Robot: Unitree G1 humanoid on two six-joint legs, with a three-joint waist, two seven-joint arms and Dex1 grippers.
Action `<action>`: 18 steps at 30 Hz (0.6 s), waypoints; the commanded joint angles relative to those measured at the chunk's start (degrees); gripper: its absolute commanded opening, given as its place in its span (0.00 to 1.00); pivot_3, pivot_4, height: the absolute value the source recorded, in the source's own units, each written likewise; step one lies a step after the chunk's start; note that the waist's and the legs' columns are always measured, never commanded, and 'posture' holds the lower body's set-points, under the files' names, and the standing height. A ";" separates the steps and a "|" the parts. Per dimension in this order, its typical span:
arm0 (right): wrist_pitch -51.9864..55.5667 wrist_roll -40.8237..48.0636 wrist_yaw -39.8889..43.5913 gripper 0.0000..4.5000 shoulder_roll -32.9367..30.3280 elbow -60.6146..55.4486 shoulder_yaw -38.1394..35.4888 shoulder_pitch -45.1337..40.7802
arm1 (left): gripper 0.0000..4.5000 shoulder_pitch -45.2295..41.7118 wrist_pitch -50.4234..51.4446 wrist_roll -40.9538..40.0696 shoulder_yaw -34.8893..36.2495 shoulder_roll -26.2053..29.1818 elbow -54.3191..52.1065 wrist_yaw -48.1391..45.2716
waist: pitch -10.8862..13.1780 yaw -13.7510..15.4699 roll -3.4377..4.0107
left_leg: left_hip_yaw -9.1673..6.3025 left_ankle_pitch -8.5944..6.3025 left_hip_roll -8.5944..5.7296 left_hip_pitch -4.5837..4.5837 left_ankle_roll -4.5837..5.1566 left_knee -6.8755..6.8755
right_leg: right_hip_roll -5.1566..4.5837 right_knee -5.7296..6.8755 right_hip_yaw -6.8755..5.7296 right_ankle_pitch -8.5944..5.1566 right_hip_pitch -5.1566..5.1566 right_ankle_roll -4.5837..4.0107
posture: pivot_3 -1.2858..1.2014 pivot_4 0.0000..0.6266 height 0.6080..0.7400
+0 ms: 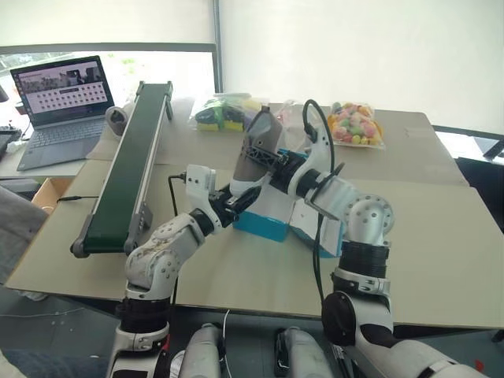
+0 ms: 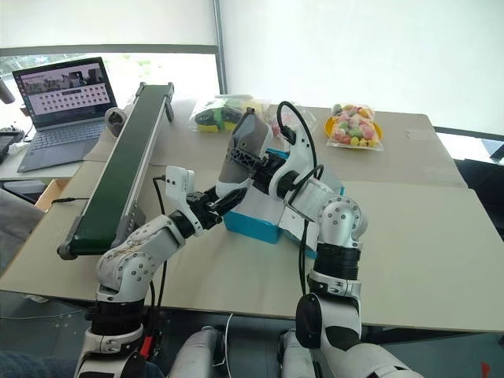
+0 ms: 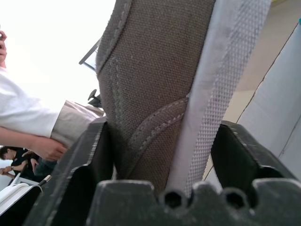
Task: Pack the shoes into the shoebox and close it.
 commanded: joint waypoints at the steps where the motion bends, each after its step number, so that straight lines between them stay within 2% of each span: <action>1: -3.12 0.82 -1.01 0.42 -1.27 -1.22 -1.48 -1.32 | 0.63 -1.83 -1.61 0.18 1.03 0.92 -1.12 -0.33 | 0.00 0.00 0.00 | 0.00 0.00 0.00 0.00 0.00 0.00 | 0.00 0.00 0.00 0.00 0.00 0.00 | 0.52 0.24 0.82; 5: -4.28 1.16 -1.47 0.13 -1.42 -0.78 -1.52 -1.97 | 0.63 -2.03 -1.65 0.70 0.45 1.05 -0.63 -0.22 | 0.00 -0.01 0.00 | 0.00 0.00 0.00 0.00 0.00 0.00 | 0.00 -0.01 0.01 0.00 0.00 0.01 | 0.52 0.24 0.82; 6: -4.40 1.26 -1.62 0.10 -1.32 -0.95 -1.44 -2.19 | 0.63 -2.05 -1.65 1.06 0.18 1.19 -0.54 -0.11 | 0.00 0.00 0.00 | -0.01 0.00 0.00 0.00 0.00 0.00 | 0.00 -0.01 0.00 0.00 0.00 0.01 | 0.52 0.24 0.82; 11: -3.84 3.85 -2.84 0.10 0.44 -2.80 -1.54 -2.84 | 0.63 -2.47 -2.68 3.34 -1.06 1.87 0.22 -0.22 | 0.00 0.01 0.00 | -0.01 0.00 0.00 0.00 0.00 -0.01 | 0.00 -0.01 0.01 0.00 -0.01 0.00 | 0.52 0.24 0.82; 12: -4.11 4.31 -3.66 0.10 0.81 -2.92 -1.83 -2.95 | 0.77 -2.42 -2.92 3.40 -1.47 2.26 0.07 -1.16 | 0.00 0.00 0.00 | -0.01 0.00 0.00 0.00 0.00 -0.01 | 0.00 -0.01 0.01 0.00 -0.01 0.00 | 0.52 0.24 0.82; 15: -5.98 4.24 -7.40 0.10 1.28 -2.92 -3.00 -3.34 | 0.99 -2.43 -4.15 6.34 -4.48 4.64 -0.44 -3.01 | 0.01 0.03 0.01 | -0.01 0.00 0.00 0.00 0.00 -0.03 | 0.00 -0.02 0.01 0.00 -0.02 0.00 | 0.52 0.24 0.82; 18: -10.08 -1.95 -17.49 0.10 -0.38 -0.78 -5.36 -3.98 | 0.99 -1.96 -6.29 8.73 -7.07 8.75 -1.45 -7.19 | 0.02 0.15 0.04 | 0.01 0.00 0.00 0.00 -0.01 -0.05 | -0.01 -0.05 0.00 -0.03 -0.02 -0.04 | 0.52 0.24 0.82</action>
